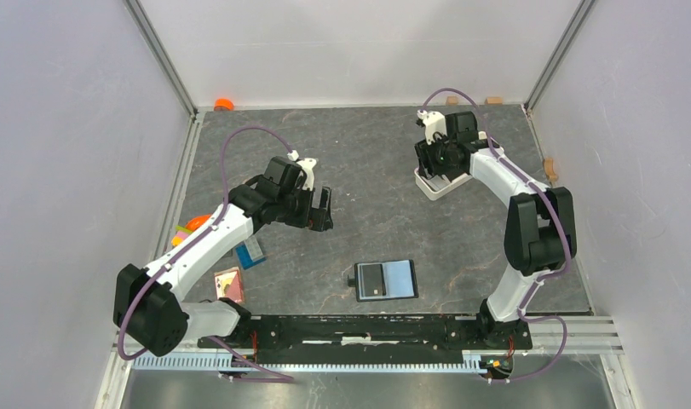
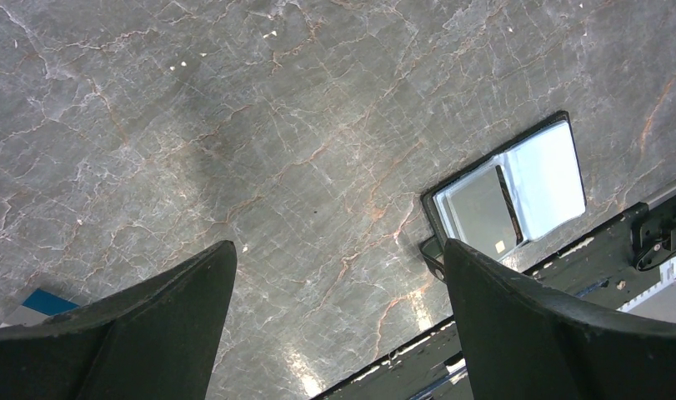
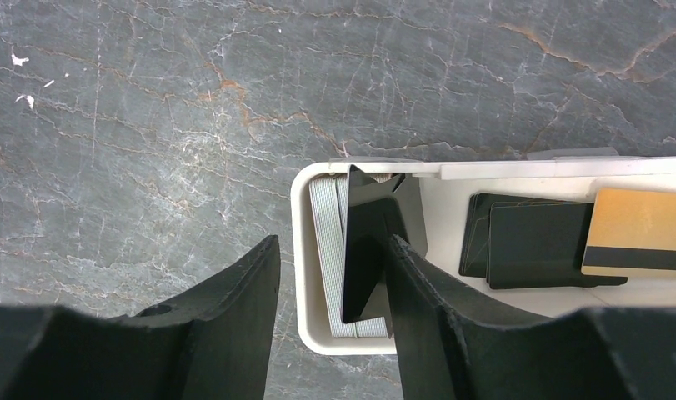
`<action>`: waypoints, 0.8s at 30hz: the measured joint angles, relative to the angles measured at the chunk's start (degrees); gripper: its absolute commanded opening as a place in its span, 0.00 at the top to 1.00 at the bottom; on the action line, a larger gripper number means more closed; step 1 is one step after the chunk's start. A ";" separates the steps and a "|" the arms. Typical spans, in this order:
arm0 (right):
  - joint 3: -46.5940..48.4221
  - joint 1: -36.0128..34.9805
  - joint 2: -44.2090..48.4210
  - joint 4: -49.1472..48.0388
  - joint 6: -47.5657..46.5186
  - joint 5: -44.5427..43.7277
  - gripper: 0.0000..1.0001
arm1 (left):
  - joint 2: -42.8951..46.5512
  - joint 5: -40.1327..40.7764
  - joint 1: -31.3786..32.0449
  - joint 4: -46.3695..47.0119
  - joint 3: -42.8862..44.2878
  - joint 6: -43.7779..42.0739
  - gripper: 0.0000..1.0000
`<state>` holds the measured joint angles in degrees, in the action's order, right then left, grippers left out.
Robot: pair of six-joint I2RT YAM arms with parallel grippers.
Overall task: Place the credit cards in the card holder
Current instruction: Pick up the credit card from the storage box.
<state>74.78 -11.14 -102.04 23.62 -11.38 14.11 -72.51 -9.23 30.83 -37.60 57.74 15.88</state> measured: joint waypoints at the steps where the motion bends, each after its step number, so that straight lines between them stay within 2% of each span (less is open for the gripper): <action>1: 0.00 0.00 0.11 0.00 0.02 0.00 0.48 | 0.00 0.00 0.00 0.00 0.00 0.00 0.00; 8: 0.00 0.09 0.39 -0.20 0.04 -0.20 0.61 | -0.09 -0.15 0.00 0.00 -0.02 0.00 0.00; 17: 0.00 0.44 1.73 -0.37 0.63 0.02 0.65 | -0.11 -0.22 0.00 0.00 -0.02 0.00 0.00; 24: 0.00 0.55 3.50 -0.22 1.07 0.68 0.81 | -0.11 -0.37 0.00 0.00 -0.02 0.00 0.00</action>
<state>74.78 -10.59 -98.54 23.40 -10.31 14.79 -72.62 -9.61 30.83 -37.60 57.71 15.88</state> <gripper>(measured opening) 0.242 0.995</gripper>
